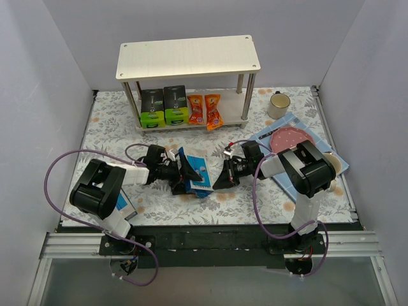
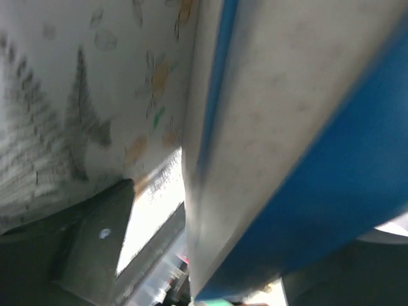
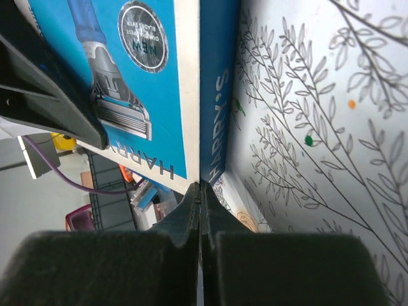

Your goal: Place and organize the shaving razors onto the shelf

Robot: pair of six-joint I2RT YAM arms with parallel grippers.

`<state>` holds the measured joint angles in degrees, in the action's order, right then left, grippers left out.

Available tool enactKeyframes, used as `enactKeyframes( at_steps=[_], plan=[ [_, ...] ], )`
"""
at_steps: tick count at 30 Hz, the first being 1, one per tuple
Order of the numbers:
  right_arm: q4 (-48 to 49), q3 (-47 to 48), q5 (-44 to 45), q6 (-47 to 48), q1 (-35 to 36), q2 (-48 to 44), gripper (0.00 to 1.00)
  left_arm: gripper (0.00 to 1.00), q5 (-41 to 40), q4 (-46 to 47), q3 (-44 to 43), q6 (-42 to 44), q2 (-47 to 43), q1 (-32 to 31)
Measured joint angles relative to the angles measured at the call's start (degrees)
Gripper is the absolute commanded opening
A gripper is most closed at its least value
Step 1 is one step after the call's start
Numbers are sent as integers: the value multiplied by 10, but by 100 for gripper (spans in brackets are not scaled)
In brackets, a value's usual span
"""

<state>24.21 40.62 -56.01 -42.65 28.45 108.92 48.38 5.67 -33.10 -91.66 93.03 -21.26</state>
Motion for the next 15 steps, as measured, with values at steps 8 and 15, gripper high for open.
enactKeyframes(
  at_steps=[8,15],
  plan=[
    [-49,12,53,31,13,-39,27,41,-69,-86,-38,56,-23,-11],
    [-151,33,113,110,2,-110,33,35,-70,-169,-41,179,-128,-6]
  ],
)
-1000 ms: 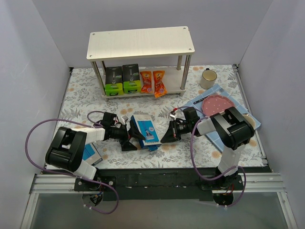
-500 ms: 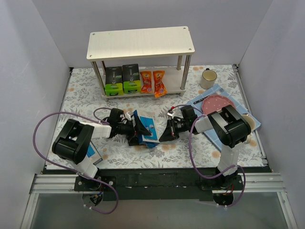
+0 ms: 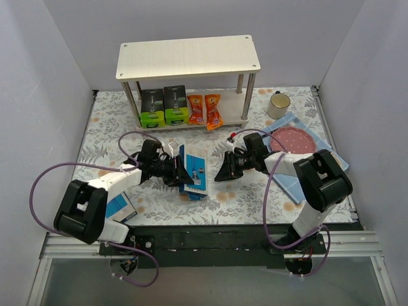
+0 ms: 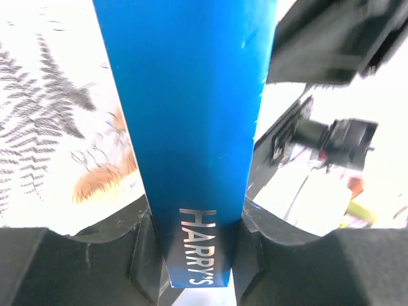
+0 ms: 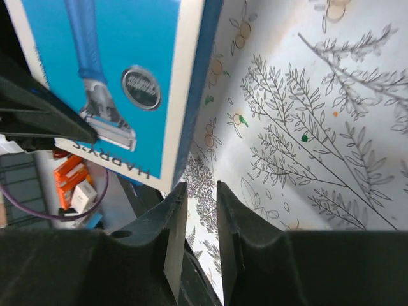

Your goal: Place and organize the shaving razors onto the shelf

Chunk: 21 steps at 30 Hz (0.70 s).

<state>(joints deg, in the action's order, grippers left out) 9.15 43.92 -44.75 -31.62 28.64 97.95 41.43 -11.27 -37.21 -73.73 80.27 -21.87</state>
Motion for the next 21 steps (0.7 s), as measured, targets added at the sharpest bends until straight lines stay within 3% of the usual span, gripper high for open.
enactKeyframes(
  at_steps=[7,12,21],
  plan=[
    [-108,45,29,115,-45,-68,33,35,50,-126,-89,159,-65,22],
    [-183,53,59,198,-77,-98,33,37,71,-222,-257,276,-69,27],
    [-220,28,97,267,-85,-143,33,39,5,-296,-523,426,-48,49]
  ],
)
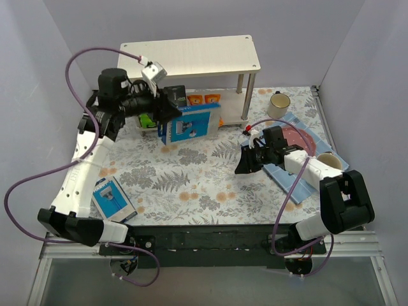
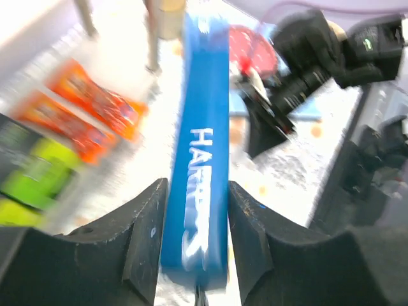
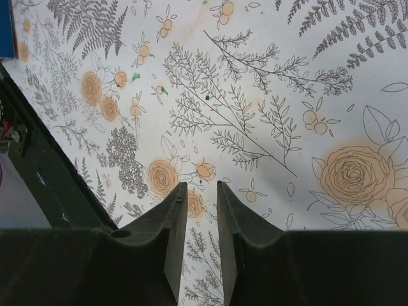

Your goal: Place and organize the shaving razors onto the shelf

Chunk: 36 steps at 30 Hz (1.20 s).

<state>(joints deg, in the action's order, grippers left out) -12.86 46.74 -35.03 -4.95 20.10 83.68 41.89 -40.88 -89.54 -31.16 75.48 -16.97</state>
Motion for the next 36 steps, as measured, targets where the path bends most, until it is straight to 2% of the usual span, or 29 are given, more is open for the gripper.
enactKeyframes(
  at_steps=[4,7,8,9,12,13,15,17,23,28,32,36],
  plan=[
    [-4,-8,3,14,0,-7,33,33,26,-12,-130,22,64,54],
    [-3,-12,4,22,0,-8,33,31,80,-12,-204,5,123,129],
    [-2,-14,4,23,0,-9,33,33,101,-17,-231,-3,147,155],
    [-3,-18,4,24,-1,-12,33,42,124,-20,-256,-15,173,178],
    [-4,-30,4,24,-4,-26,33,58,184,-35,-291,-37,229,223],
    [-3,-35,4,25,-5,-33,33,68,198,-47,-288,-38,237,229],
    [-3,-45,2,26,-7,-48,33,75,214,-71,-253,-27,231,227],
    [-3,-53,-2,29,-9,-60,36,78,213,-106,-208,5,208,212],
    [-2,-56,-13,32,-9,-68,42,85,145,-198,-42,115,81,147],
    [18,-56,-25,22,-9,-57,42,98,30,-256,24,259,29,151],
    [34,-56,-29,12,-9,-43,42,98,-76,-276,95,357,21,153],
    [45,-56,-33,2,-9,-42,42,98,-158,-277,157,419,47,165]
  ],
)
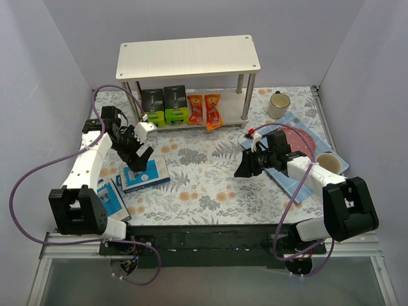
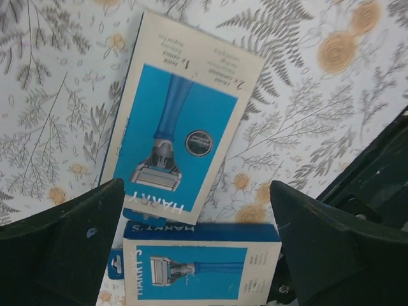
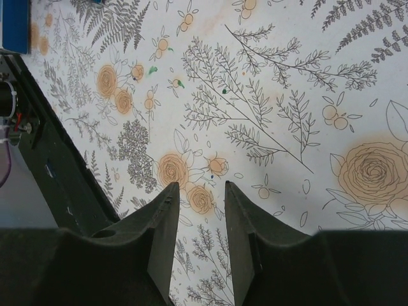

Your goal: Place and organize the shaving razors onto the shelf

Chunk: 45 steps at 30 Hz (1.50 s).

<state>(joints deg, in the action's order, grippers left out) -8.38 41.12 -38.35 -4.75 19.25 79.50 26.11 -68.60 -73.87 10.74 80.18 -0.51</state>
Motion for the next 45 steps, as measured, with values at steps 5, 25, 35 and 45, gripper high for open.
enactKeyframes(
  at_steps=[5,25,35,45],
  plan=[
    [9,-7,-8,-10,5,-4,42,96,-50,52,19,27,62,54],
    [44,-41,-13,-55,17,-7,43,78,12,69,69,6,233,46],
    [105,-33,-25,-109,155,74,44,69,96,73,125,-140,211,-75],
    [157,16,-5,-240,222,180,61,75,199,197,184,-422,191,-143]
  ],
)
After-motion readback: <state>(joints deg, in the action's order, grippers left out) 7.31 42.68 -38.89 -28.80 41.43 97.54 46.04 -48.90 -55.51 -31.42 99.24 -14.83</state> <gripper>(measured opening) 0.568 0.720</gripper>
